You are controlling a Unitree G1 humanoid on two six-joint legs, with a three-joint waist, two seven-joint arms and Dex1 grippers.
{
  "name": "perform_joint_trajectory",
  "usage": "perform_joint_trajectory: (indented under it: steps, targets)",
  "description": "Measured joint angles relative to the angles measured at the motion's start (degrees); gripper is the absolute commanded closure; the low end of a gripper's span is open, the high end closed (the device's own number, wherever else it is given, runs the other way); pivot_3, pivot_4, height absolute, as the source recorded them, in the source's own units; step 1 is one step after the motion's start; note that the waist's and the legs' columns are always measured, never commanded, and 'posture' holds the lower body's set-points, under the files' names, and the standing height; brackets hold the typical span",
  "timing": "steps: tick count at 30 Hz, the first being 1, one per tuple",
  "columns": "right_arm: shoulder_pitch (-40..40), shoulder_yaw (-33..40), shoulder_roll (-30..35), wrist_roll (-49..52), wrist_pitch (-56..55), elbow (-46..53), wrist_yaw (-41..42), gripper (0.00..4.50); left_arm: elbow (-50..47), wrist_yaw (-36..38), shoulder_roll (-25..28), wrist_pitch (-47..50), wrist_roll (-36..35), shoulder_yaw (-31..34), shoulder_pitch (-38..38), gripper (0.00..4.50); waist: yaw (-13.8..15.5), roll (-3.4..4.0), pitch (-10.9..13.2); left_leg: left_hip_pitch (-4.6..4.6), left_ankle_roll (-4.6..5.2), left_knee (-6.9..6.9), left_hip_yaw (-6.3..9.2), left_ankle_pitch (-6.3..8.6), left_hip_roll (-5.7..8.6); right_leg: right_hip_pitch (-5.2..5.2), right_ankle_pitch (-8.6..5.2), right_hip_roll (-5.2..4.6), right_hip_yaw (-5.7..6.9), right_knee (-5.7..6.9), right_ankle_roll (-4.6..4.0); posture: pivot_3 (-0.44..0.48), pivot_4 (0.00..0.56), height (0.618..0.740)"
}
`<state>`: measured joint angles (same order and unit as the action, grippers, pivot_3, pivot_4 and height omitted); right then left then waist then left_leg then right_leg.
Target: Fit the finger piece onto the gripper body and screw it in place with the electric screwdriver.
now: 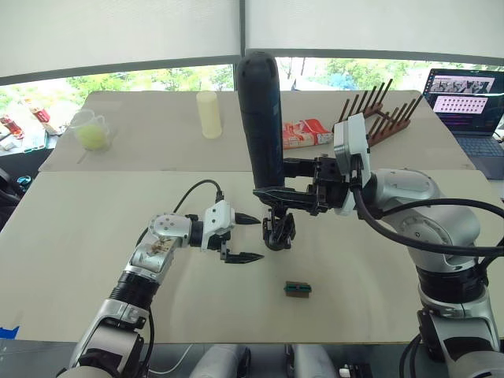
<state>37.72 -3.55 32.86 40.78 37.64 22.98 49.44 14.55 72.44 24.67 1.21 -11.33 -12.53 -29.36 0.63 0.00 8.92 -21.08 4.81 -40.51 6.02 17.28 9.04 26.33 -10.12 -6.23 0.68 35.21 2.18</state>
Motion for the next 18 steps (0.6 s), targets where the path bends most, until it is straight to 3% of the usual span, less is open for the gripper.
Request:
perform_joint_trajectory:
  steps: [18]
  targets:
    - [-0.82,0.00,-0.04,0.00,0.00,0.45,0.09,2.59,0.00,-0.02,-0.15,0.00,0.00,0.00,0.00,0.00,0.01,0.00,0.00,0.00,0.00,-0.01,0.00,0.00,0.00,0.00,0.00,0.00,0.00,0.01,0.00,0.000,0.150,0.740]
